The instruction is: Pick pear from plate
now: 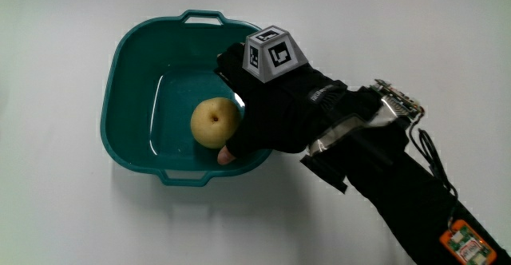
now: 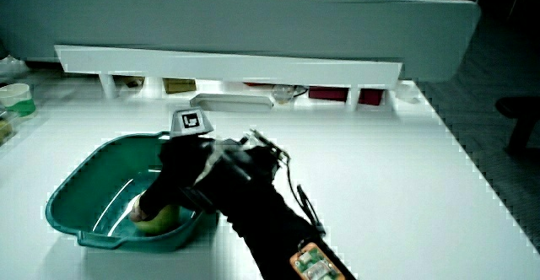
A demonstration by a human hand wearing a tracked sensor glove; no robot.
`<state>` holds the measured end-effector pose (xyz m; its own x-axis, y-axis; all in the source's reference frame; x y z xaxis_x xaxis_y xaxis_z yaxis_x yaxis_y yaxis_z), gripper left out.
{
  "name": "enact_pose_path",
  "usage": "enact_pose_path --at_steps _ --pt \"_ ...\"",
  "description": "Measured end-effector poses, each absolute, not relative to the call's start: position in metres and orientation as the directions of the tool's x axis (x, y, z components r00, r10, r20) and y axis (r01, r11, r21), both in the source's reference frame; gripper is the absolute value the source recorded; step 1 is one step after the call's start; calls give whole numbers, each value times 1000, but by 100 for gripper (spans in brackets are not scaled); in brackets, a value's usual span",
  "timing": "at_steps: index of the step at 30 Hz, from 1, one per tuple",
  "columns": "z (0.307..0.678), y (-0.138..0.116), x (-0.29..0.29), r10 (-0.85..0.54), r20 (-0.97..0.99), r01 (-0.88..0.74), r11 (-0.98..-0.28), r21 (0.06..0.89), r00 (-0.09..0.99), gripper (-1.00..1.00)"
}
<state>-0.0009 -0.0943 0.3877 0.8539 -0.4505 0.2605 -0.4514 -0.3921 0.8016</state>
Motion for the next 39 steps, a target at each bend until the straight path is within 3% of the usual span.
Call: enact_pose_path --at_steps 16,27,30,39 --pt "426 -88 -18 -448 207 -399 -390 830 869 0" --pt "432 -82 -23 -463 221 -413 -368 833 858 0" --pt "433 -82 -22 -460 195 -395 -392 830 866 0" --pt "429 -84 -22 -457 226 -439 -438 785 860 32"
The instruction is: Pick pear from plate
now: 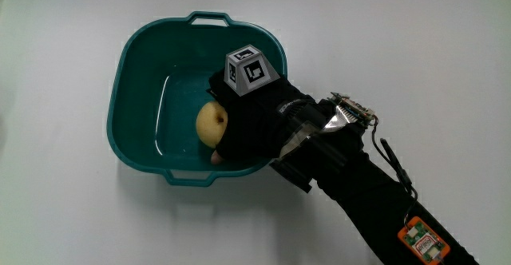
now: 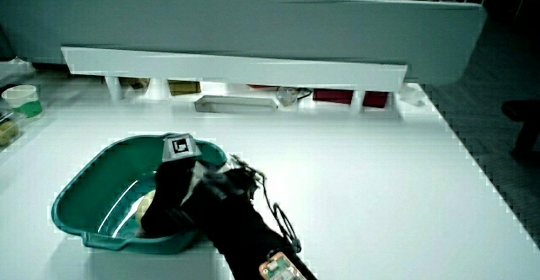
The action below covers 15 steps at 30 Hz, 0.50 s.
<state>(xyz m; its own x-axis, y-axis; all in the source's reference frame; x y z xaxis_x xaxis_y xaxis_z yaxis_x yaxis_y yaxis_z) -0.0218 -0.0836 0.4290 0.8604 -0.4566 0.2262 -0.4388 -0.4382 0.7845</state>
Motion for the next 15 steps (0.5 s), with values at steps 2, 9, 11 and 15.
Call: enact_pose_path --at_steps 2,9,11,15 --pt "430 -83 -23 -456 213 -430 -447 785 864 39" --pt "427 -81 -26 -472 234 -464 -458 758 850 64" --pt "427 -81 -27 -481 227 -469 -475 745 847 71" --pt "424 -80 -26 -487 234 -484 -486 728 841 86"
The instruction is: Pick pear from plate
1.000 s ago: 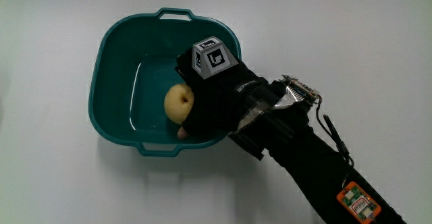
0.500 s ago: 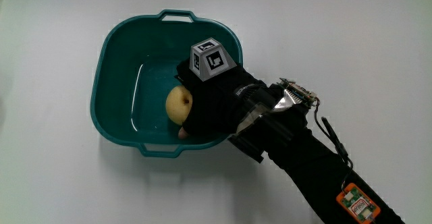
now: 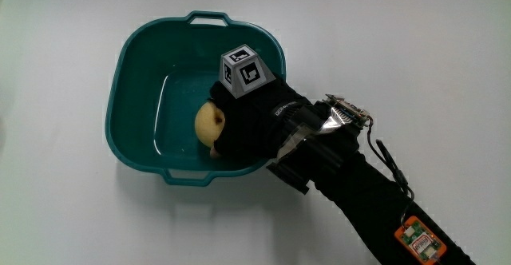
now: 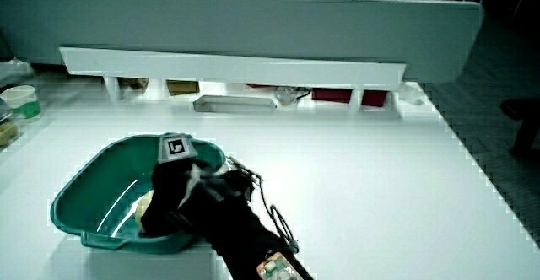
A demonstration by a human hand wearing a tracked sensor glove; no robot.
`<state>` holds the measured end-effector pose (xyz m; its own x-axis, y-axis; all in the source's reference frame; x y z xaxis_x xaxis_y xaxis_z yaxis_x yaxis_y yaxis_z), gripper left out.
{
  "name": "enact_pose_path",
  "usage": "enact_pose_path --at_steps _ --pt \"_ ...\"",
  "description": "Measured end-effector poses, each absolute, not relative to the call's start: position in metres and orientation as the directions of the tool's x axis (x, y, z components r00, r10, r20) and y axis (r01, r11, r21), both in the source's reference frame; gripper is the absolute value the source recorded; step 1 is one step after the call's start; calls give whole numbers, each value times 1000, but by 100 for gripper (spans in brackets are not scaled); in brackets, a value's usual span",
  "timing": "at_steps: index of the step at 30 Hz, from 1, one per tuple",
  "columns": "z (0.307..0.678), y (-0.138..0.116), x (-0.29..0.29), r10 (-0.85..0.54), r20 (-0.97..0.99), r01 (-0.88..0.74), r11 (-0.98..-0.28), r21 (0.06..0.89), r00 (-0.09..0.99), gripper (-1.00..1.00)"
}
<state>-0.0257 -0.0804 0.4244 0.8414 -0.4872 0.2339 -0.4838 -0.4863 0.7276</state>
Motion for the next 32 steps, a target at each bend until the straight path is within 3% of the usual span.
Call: enact_pose_path --at_steps 4,12,24,32 --pt "421 -79 -28 -508 236 -504 -492 710 829 100" --pt "410 -83 -22 -515 259 -529 -493 691 817 100" --pt "360 -93 -3 -525 237 -542 -562 625 818 100" --pt "331 -96 16 -515 267 -555 -560 615 815 100"
